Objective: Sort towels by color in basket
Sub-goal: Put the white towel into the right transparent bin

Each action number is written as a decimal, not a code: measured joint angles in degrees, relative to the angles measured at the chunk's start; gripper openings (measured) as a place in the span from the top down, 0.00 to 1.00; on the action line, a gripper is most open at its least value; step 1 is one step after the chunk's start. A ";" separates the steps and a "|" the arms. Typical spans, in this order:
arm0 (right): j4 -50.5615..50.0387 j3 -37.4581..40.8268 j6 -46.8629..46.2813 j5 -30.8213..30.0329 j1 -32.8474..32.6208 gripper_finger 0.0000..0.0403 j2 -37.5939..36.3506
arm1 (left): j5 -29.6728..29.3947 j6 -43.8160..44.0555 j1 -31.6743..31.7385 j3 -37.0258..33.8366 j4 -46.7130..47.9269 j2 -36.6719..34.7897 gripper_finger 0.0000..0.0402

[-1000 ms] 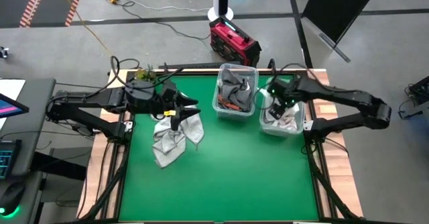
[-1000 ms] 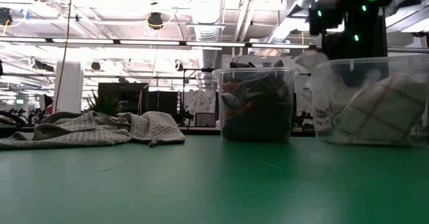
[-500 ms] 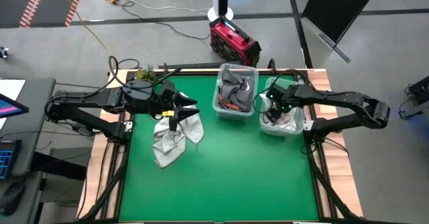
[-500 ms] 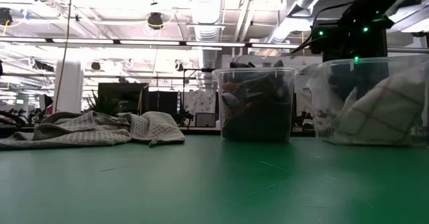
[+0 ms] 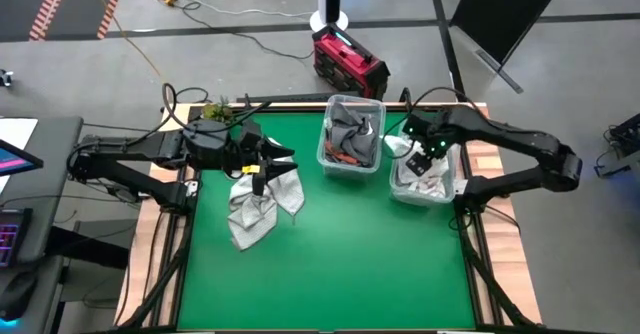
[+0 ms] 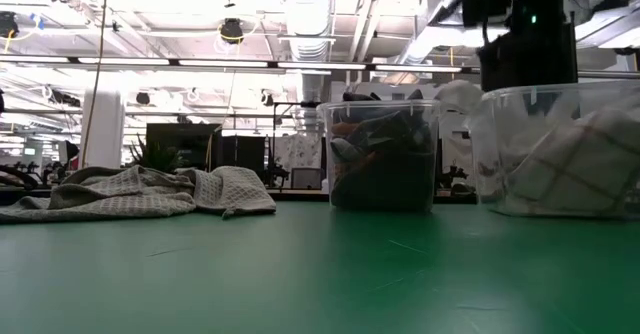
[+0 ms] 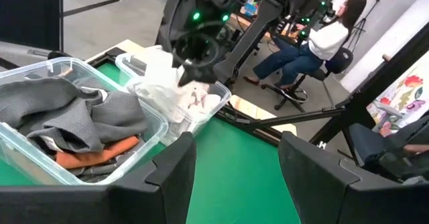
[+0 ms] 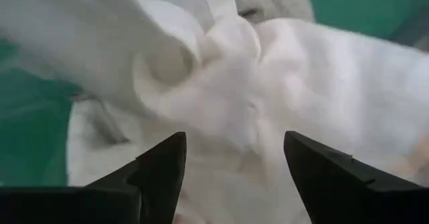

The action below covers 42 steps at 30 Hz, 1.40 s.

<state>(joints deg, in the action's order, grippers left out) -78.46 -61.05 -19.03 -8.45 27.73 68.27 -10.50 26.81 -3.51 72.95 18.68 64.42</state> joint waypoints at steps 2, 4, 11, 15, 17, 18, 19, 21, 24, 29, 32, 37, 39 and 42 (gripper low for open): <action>-1.88 -3.30 0.06 -0.24 -1.01 0.29 0.00 | 0.00 0.00 0.00 0.00 0.00 0.00 0.50; -1.67 -6.54 1.74 -0.34 -2.12 0.29 -0.32 | 0.00 0.00 0.02 0.00 0.00 0.00 0.50; 9.16 -12.97 13.99 -0.44 -8.35 0.29 -0.57 | 0.00 -0.17 0.02 0.00 -0.02 0.00 0.50; 12.67 -12.59 18.18 -0.41 -9.54 0.29 1.37 | 0.00 -1.13 0.00 0.00 -0.02 0.00 0.50; 12.42 -12.53 19.31 -0.52 -8.77 0.29 3.42 | 0.00 -1.72 0.02 0.00 0.00 0.00 0.50; 12.47 -12.53 20.10 -0.80 -8.24 0.29 4.60 | 0.00 -2.11 0.01 0.00 0.00 0.00 0.50; 12.72 -12.53 20.85 -1.82 -7.81 0.30 5.72 | 0.00 -2.44 0.02 0.00 0.00 0.00 0.50; 13.55 -12.53 22.51 -4.20 -7.01 0.34 7.99 | 0.00 -3.11 0.00 0.00 0.00 0.00 0.50; 15.47 -12.53 24.63 -2.89 -6.08 0.48 10.82 | 0.00 -3.65 0.01 0.00 0.00 0.00 0.50; 14.19 -12.53 24.93 3.18 -5.46 0.89 12.85 | 0.00 -3.61 0.00 0.00 0.11 0.00 0.50; 10.10 -12.53 23.40 3.21 -5.44 0.95 11.25 | 0.00 -3.61 0.00 0.00 0.76 0.00 0.50; -2.51 -12.59 18.49 2.19 -4.53 0.95 5.62 | 0.00 -3.67 0.00 -0.01 1.73 0.00 0.50; -8.35 -12.59 15.28 2.15 -3.42 0.95 4.24 | 0.00 -4.29 0.00 -0.02 1.73 0.00 0.50; -11.82 -12.44 11.10 2.60 -0.60 0.95 3.02 | -0.26 -6.06 0.00 -0.02 1.52 0.00 0.50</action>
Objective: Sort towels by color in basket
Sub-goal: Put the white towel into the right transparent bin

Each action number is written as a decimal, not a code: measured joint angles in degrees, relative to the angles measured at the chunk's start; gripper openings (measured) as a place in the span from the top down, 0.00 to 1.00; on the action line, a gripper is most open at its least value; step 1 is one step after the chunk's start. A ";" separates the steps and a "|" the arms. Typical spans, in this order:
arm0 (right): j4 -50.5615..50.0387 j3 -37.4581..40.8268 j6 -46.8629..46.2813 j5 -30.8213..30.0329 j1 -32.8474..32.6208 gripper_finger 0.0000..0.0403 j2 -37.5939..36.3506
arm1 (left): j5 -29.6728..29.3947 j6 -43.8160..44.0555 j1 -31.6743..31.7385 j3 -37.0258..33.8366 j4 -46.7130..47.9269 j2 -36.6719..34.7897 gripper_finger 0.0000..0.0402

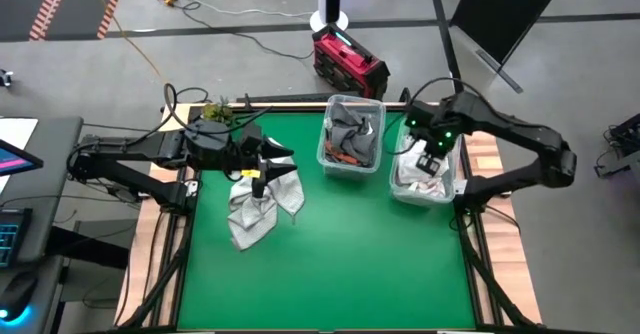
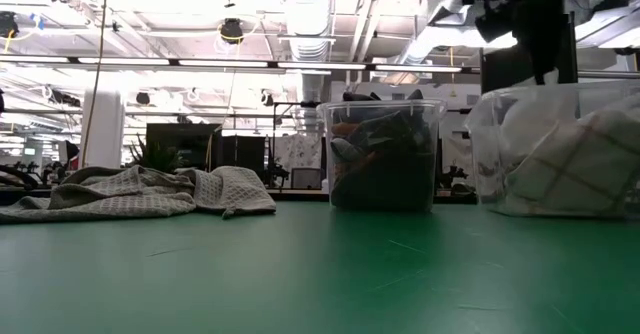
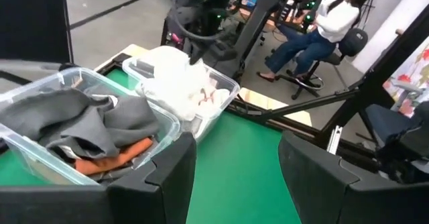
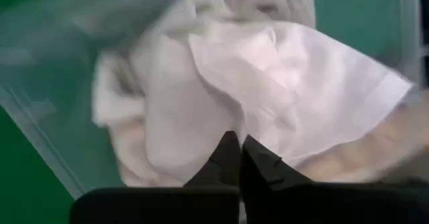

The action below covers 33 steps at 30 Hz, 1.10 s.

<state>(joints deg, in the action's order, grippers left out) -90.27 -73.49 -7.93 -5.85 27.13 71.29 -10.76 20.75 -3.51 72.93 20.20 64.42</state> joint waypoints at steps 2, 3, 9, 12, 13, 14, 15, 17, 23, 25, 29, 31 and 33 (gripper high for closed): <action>3.32 1.39 -2.00 2.69 1.89 0.95 -1.11 | -0.29 -0.82 0.00 0.00 -0.23 0.00 0.50; 5.68 2.52 -2.50 4.19 2.75 0.95 -1.53 | -0.43 -0.99 0.00 0.00 -0.21 0.00 0.50; 19.82 15.83 -3.52 11.82 3.77 0.95 -1.82 | -0.56 -1.04 -0.14 0.00 0.00 0.00 0.50; 25.04 22.22 -6.20 12.26 3.81 0.95 -1.86 | -0.66 -1.63 -0.30 0.00 0.22 0.00 0.50; 26.58 24.13 -7.17 12.24 4.02 0.95 -1.86 | -0.64 -2.03 -0.31 0.00 0.39 0.00 0.50; 28.33 25.98 -7.93 12.24 4.38 0.95 -1.87 | -0.66 -2.38 -0.31 0.00 0.73 0.00 0.50; 29.86 27.68 -8.64 12.26 4.80 0.95 -1.89 | -0.66 -2.63 -0.31 0.00 1.21 0.00 0.50; 32.64 30.79 -9.51 13.07 5.72 0.95 -1.93 | -0.66 -2.98 -0.31 0.00 2.16 0.00 0.50; 34.14 33.17 -10.64 14.25 6.50 0.87 -1.97 | -0.66 -2.99 -0.28 -0.02 4.77 -0.86 0.50; 33.00 32.01 -8.89 14.76 6.50 0.80 -2.02 | -0.66 -2.99 -0.28 -0.02 5.31 -1.17 0.50; 29.39 27.67 -8.13 15.30 6.22 0.64 -2.02 | -0.64 -2.30 -0.28 -0.02 6.61 -1.51 0.50; 26.85 24.99 -8.14 15.86 6.24 0.55 -2.02 | -0.64 -1.70 -0.28 -0.02 9.44 -1.42 0.50; 23.69 21.90 -8.17 16.07 6.24 0.47 -2.02 | -0.64 -0.63 -0.28 -0.02 13.53 -0.98 0.50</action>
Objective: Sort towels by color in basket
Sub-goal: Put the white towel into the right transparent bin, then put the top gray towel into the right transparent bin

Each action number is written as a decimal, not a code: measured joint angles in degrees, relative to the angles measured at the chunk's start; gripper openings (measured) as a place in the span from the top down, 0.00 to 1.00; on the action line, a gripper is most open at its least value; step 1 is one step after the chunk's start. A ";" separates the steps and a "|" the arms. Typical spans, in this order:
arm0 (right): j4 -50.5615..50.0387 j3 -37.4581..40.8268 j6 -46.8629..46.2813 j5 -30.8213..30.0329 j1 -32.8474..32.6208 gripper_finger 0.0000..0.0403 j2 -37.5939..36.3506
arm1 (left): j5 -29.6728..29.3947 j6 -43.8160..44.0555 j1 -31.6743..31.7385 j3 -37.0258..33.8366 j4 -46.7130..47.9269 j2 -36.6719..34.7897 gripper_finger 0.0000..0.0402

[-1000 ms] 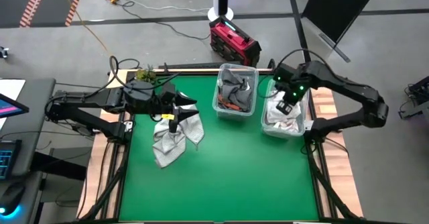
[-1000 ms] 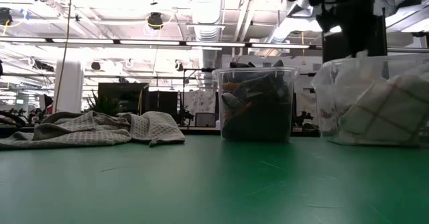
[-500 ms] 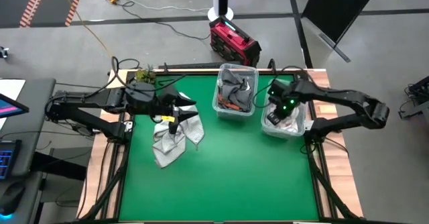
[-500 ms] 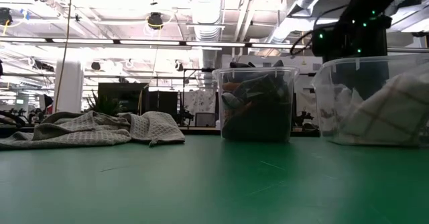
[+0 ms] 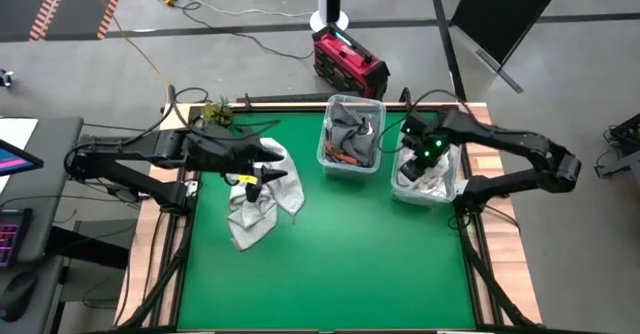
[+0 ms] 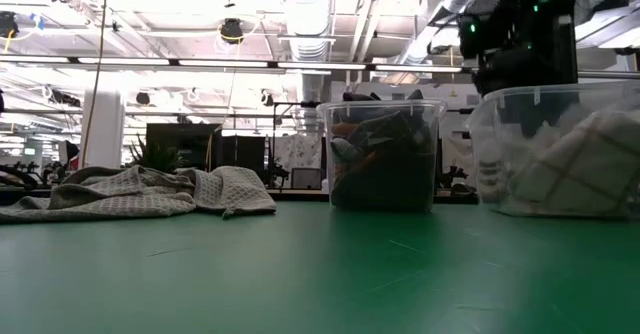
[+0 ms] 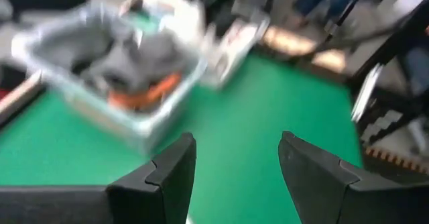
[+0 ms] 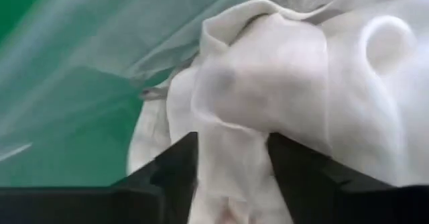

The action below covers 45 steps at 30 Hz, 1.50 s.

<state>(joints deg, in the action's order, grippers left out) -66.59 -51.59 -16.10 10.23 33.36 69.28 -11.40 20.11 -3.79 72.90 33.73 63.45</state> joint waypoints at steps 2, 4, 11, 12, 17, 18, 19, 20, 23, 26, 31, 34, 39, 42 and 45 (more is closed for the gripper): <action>-3.50 -3.65 -0.15 0.01 0.00 0.40 0.00 | 0.00 1.21 0.00 -0.04 3.80 0.49 0.50; -6.85 -7.62 -0.56 -0.02 0.00 0.35 0.00 | 0.00 2.51 0.00 -0.09 6.18 0.88 0.50; -15.84 -21.24 -4.34 -4.42 -0.05 0.32 -0.02 | -2.04 3.15 0.00 0.02 13.71 2.21 0.50; -16.45 -22.99 -4.93 -4.95 -0.23 0.32 -0.02 | -3.42 3.09 0.00 -0.20 16.07 2.35 0.50; -14.29 -30.07 -7.20 -8.00 -4.07 0.32 -1.24 | -5.47 3.17 0.91 -6.94 17.69 3.11 0.50; -12.56 -31.02 -7.62 -9.01 -5.61 0.32 -1.77 | -5.49 3.45 1.17 -9.14 17.26 3.31 0.50; -10.52 -31.76 -7.85 -10.27 -7.10 0.32 -2.35 | -5.51 3.76 1.50 -11.45 15.67 3.67 0.50; -8.31 -32.26 -7.89 -11.72 -8.79 0.32 -3.03 | -5.53 3.97 2.05 -13.86 13.81 4.02 0.50; -0.71 -32.63 -8.63 -16.99 -14.28 0.32 -5.48 | -5.67 4.42 4.67 -20.61 7.27 5.71 0.50; 4.65 -32.68 -9.42 -22.28 -19.54 0.32 -7.16 | -9.35 5.37 9.19 -23.11 0.46 8.25 0.50; 9.59 -32.68 -9.44 -26.05 -26.85 0.32 -7.56 | -12.44 1.95 18.31 -23.26 -2.93 15.82 0.50; 10.12 -32.68 -10.49 -26.67 -29.75 0.32 -6.84 | -11.17 0.30 22.11 -23.27 -6.40 21.04 0.50; 10.04 -32.66 -12.59 -26.83 -32.86 0.32 -5.28 | 1.61 -2.28 24.17 -23.28 -14.44 29.56 0.50; 10.03 -32.66 -12.59 -27.10 -33.99 0.32 -5.14 | 5.39 -1.69 23.88 -23.04 -15.09 32.47 0.56; 9.65 -32.66 -12.56 -28.57 -34.59 0.32 -5.16 | 8.18 -2.44 22.82 -23.03 -15.48 32.64 0.77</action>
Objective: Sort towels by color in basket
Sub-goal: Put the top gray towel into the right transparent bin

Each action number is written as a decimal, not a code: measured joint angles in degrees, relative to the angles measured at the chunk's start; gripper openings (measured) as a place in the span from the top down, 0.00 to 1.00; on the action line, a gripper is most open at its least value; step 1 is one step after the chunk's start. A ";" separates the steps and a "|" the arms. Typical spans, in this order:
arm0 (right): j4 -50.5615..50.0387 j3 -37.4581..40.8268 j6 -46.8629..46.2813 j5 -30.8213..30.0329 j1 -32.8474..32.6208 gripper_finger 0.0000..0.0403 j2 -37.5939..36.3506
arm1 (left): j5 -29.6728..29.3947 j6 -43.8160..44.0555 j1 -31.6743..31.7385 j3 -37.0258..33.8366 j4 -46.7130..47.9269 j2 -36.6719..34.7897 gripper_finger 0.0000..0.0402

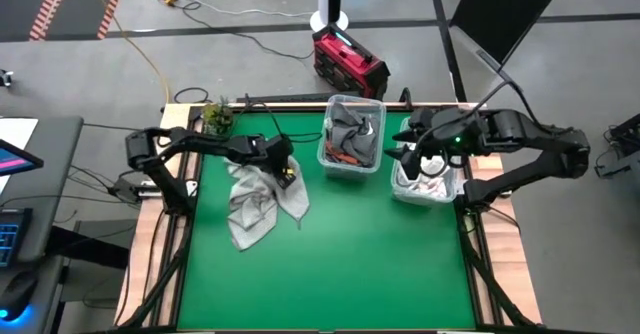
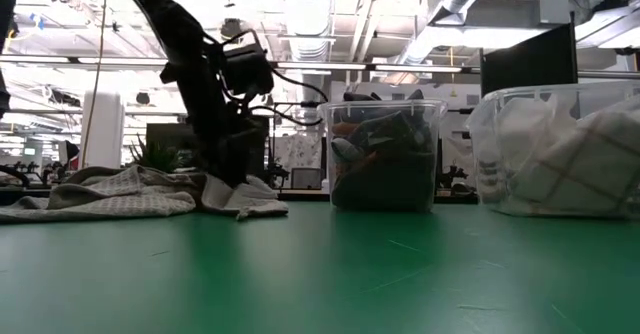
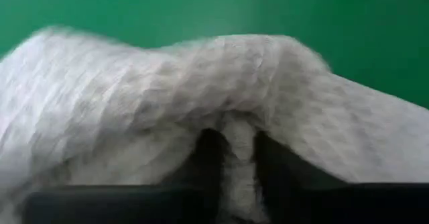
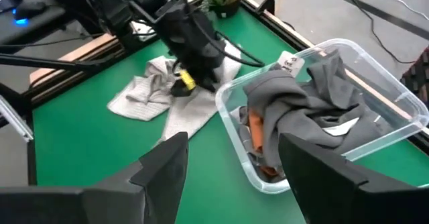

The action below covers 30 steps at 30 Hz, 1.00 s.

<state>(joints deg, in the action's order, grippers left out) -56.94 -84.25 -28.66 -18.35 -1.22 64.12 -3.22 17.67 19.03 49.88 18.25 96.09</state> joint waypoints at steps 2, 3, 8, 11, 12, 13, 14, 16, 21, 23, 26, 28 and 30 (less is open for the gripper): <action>-0.25 0.00 0.42 -0.09 0.29 0.32 -0.13 | 3.77 0.44 -0.67 -0.13 -0.81 -1.01 0.93; -0.27 0.00 0.52 -0.14 0.50 0.32 -0.21 | 5.80 0.91 -0.82 -0.22 -1.79 -1.71 0.95; -0.61 0.00 1.85 -0.29 1.30 0.32 -0.82 | 17.98 2.66 -1.92 -0.29 -11.22 -8.59 0.98; -0.45 0.00 3.00 -0.29 1.36 0.32 -1.14 | 24.26 4.65 -3.14 -0.29 -13.63 -13.71 0.98; -0.37 0.02 3.60 -0.29 1.36 0.32 -1.16 | 25.51 5.43 -3.72 -0.32 -14.21 -15.55 0.98; 0.06 0.00 4.56 -0.28 1.36 0.32 -1.20 | 26.43 6.32 -4.25 -0.32 -15.27 -17.52 0.98; 0.57 0.02 5.57 -0.25 1.25 0.32 -1.23 | 27.05 6.92 -4.89 -0.32 -16.71 -19.49 0.98; 1.27 0.01 7.71 -0.11 0.74 0.32 -1.00 | 27.14 8.07 -6.16 -0.32 -19.43 -23.22 0.98; 4.27 0.02 11.16 0.26 -0.35 0.32 0.49 | 24.78 13.09 -9.09 -0.28 -27.47 -29.27 0.98; 7.22 0.02 11.60 1.53 -1.04 0.32 0.83 | 21.07 14.11 -10.86 0.64 -30.59 -30.57 0.98; 13.73 0.02 14.15 5.80 -1.84 0.32 1.93 | 15.68 12.66 -13.46 3.55 -32.10 -30.22 0.98; 17.37 0.00 15.53 8.23 -2.37 0.32 2.88 | 13.13 10.37 -14.87 5.79 -31.87 -28.51 0.98; 20.16 0.00 16.54 11.18 -2.58 0.32 4.20 | 10.77 8.73 -15.74 8.07 -31.32 -26.32 0.98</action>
<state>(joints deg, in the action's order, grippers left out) -36.78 -84.25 -12.12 -7.16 -3.80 68.32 7.55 26.40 3.29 57.95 -13.07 69.76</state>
